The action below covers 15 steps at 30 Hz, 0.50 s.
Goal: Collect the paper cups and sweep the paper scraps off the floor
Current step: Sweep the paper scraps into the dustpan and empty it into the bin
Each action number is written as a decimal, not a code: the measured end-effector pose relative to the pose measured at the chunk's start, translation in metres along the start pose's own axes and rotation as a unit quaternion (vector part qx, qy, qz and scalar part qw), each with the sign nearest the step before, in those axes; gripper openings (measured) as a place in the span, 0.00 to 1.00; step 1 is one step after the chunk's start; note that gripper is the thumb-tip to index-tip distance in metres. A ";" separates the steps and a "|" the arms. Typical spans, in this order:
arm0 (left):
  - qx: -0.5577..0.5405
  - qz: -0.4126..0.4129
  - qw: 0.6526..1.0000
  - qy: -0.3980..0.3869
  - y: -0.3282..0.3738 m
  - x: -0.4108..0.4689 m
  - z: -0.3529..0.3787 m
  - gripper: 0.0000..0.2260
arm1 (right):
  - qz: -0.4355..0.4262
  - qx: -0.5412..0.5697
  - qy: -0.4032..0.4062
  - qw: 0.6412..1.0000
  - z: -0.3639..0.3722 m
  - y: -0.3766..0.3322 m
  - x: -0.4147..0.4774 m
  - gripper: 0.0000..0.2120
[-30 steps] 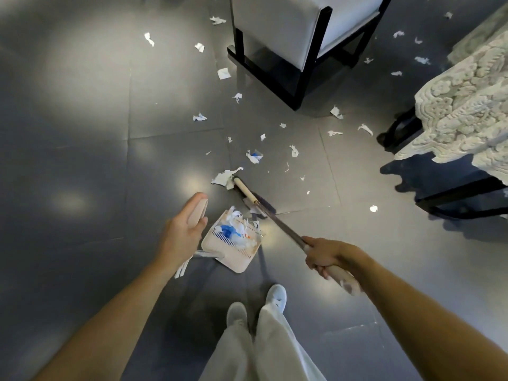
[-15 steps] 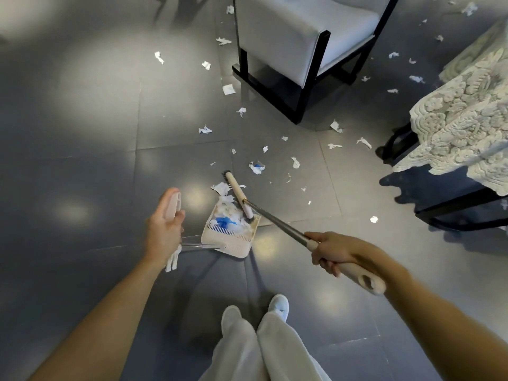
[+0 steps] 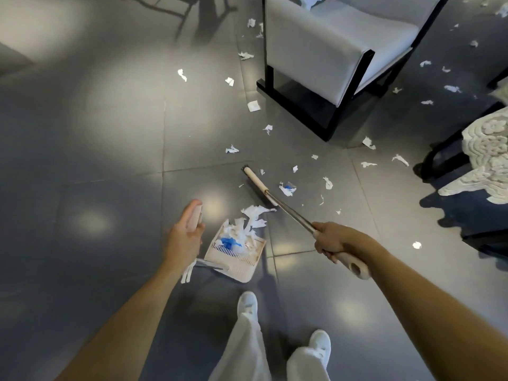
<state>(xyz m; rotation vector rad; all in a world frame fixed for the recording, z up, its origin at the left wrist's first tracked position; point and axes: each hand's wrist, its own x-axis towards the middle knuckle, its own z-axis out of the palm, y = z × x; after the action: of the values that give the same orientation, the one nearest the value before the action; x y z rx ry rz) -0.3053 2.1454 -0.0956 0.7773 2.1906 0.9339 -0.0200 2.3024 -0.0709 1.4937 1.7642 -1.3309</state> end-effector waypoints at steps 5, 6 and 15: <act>-0.019 0.019 1.000 0.001 0.010 0.053 -0.005 0.22 | 0.021 -0.046 -0.035 0.998 0.019 -0.038 0.029 0.25; -0.021 0.030 0.999 -0.001 0.016 0.060 -0.002 0.22 | 0.024 -0.034 -0.049 0.998 0.026 -0.041 0.030 0.26; 0.005 0.097 0.993 -0.068 0.056 0.092 0.014 0.22 | 0.089 0.138 -0.151 0.975 0.013 -0.047 0.002 0.24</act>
<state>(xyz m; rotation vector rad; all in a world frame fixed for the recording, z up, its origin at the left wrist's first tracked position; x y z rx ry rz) -0.3383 2.2489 -0.0889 1.0418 2.0309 0.9338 -0.0673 2.2944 -0.0605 1.4553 1.2669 -1.6584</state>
